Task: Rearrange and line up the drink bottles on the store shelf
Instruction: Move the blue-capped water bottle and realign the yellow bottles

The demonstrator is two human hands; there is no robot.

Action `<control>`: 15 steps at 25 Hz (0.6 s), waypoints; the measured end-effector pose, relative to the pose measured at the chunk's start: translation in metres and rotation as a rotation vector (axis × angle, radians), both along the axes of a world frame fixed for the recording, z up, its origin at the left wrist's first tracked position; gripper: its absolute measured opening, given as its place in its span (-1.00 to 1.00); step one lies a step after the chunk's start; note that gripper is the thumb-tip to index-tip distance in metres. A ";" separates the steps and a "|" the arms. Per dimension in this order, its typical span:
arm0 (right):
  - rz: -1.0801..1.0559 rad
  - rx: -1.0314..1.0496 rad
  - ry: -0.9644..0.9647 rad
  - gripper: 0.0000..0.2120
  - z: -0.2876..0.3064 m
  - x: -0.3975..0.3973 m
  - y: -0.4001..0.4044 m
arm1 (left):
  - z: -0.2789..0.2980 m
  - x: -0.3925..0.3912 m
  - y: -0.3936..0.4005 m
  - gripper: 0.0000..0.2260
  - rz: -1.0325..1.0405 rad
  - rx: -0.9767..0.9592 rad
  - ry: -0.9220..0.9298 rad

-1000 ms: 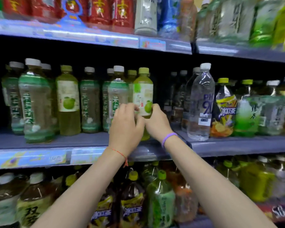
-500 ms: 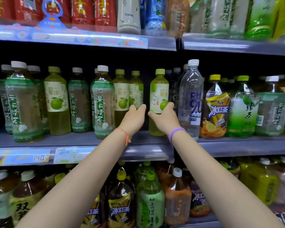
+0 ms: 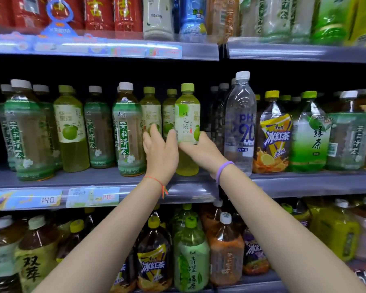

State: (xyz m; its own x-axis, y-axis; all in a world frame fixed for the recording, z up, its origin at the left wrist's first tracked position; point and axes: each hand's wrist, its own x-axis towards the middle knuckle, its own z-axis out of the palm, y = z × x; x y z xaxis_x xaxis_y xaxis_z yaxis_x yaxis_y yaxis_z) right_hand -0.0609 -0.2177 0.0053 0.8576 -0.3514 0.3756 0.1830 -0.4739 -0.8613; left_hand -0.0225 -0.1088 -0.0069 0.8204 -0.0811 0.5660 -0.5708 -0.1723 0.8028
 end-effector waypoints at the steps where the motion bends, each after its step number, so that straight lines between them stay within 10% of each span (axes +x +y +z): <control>1: 0.053 0.014 0.016 -0.47 0.002 0.001 0.001 | 0.003 0.004 -0.001 -0.43 -0.004 -0.046 0.076; 4: 0.098 0.302 -0.021 -0.61 0.011 0.006 0.002 | 0.015 0.015 -0.004 -0.41 -0.001 -0.131 0.223; 7: 0.034 0.573 -0.027 -0.35 0.020 0.026 -0.003 | 0.022 0.023 -0.006 -0.39 -0.022 -0.156 0.314; 15: 0.060 0.739 -0.058 -0.59 0.033 0.068 0.001 | 0.006 0.110 -0.026 -0.07 -0.116 -0.294 0.494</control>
State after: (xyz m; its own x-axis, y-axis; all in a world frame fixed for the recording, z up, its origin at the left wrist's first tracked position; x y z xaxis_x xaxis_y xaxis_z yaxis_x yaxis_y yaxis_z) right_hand 0.0075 -0.2169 0.0388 0.8691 -0.4832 0.1052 0.2456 0.2372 -0.9399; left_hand 0.0871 -0.1344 -0.0008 0.9878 -0.0836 0.1313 -0.1189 0.1393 0.9831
